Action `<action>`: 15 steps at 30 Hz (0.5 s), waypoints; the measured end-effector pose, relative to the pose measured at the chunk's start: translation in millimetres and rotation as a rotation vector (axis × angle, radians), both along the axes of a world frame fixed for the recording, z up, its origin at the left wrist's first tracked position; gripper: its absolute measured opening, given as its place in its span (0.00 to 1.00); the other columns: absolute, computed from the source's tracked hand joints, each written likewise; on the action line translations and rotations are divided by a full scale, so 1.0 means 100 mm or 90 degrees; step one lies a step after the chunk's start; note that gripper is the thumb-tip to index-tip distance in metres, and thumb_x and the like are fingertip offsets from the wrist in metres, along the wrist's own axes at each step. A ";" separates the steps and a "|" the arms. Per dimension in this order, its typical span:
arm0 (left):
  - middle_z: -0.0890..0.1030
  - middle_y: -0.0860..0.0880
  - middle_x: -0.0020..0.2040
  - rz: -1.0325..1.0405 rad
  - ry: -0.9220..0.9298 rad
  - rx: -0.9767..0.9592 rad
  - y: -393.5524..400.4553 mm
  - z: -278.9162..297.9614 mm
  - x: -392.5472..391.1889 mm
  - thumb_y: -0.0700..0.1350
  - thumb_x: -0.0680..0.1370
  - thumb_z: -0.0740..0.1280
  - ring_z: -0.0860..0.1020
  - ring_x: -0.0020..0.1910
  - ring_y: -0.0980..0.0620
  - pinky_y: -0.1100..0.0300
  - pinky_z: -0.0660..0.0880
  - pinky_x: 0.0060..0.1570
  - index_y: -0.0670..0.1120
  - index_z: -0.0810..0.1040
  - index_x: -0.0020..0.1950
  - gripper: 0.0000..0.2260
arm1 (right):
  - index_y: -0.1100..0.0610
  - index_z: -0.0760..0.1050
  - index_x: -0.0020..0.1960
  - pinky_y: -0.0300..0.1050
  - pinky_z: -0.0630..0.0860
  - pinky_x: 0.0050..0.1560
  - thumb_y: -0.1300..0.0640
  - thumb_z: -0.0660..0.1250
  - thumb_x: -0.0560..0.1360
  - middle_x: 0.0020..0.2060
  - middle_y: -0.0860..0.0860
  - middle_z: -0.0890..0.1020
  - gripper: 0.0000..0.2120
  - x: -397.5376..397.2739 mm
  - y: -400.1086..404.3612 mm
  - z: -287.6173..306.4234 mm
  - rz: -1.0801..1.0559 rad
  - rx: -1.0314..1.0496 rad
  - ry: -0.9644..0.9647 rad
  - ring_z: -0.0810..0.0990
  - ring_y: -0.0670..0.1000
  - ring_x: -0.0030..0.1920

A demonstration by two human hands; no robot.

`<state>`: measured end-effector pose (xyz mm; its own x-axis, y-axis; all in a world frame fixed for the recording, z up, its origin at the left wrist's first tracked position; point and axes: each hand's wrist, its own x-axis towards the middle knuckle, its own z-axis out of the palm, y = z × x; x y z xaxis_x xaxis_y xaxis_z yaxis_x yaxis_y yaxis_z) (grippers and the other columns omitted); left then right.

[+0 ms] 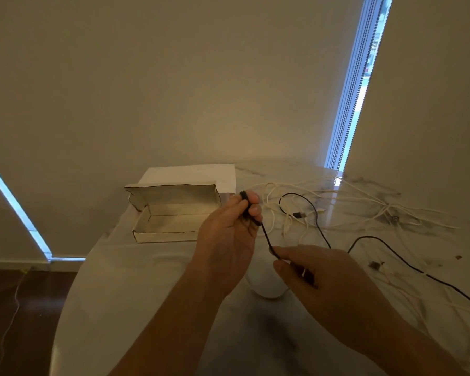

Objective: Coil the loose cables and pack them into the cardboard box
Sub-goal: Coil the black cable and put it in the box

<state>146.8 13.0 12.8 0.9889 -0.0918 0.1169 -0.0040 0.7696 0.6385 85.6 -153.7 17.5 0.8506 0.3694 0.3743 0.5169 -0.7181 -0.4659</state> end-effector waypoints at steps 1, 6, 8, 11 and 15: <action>0.76 0.45 0.46 0.009 0.000 0.002 -0.01 -0.01 0.00 0.35 0.83 0.54 0.74 0.38 0.54 0.62 0.75 0.46 0.37 0.72 0.60 0.10 | 0.41 0.77 0.63 0.25 0.69 0.45 0.43 0.60 0.78 0.38 0.32 0.76 0.16 -0.01 -0.01 0.02 0.005 -0.020 -0.003 0.74 0.31 0.48; 0.77 0.43 0.46 0.068 0.015 0.031 -0.05 -0.02 0.00 0.34 0.83 0.55 0.76 0.41 0.51 0.61 0.77 0.46 0.36 0.73 0.59 0.09 | 0.40 0.78 0.57 0.29 0.70 0.40 0.36 0.55 0.76 0.39 0.36 0.80 0.18 -0.03 -0.05 0.07 0.048 -0.071 -0.015 0.78 0.39 0.41; 0.78 0.43 0.44 0.096 0.020 0.031 -0.04 -0.01 0.02 0.33 0.83 0.55 0.77 0.41 0.51 0.62 0.78 0.45 0.36 0.74 0.58 0.10 | 0.41 0.78 0.52 0.30 0.70 0.38 0.36 0.54 0.75 0.36 0.37 0.78 0.17 -0.05 -0.03 0.07 0.073 -0.077 -0.011 0.77 0.40 0.40; 0.80 0.43 0.43 0.127 0.018 0.090 -0.05 0.01 0.00 0.33 0.83 0.55 0.79 0.39 0.52 0.63 0.79 0.44 0.34 0.75 0.56 0.09 | 0.40 0.76 0.53 0.30 0.68 0.35 0.38 0.54 0.76 0.34 0.36 0.74 0.15 -0.08 -0.02 0.06 0.095 -0.072 -0.035 0.75 0.39 0.39; 0.83 0.46 0.41 0.139 -0.020 0.299 -0.13 -0.01 -0.07 0.34 0.82 0.57 0.82 0.41 0.51 0.58 0.78 0.49 0.40 0.80 0.48 0.13 | 0.41 0.75 0.53 0.33 0.71 0.37 0.43 0.55 0.78 0.39 0.36 0.74 0.11 -0.08 0.00 0.07 0.105 -0.049 -0.063 0.75 0.40 0.38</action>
<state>139.8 -0.5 11.5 0.9875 0.0669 0.1428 -0.1576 0.3791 0.9118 77.3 -153.9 24.4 0.7365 0.5321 0.4177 0.6712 -0.6514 -0.3537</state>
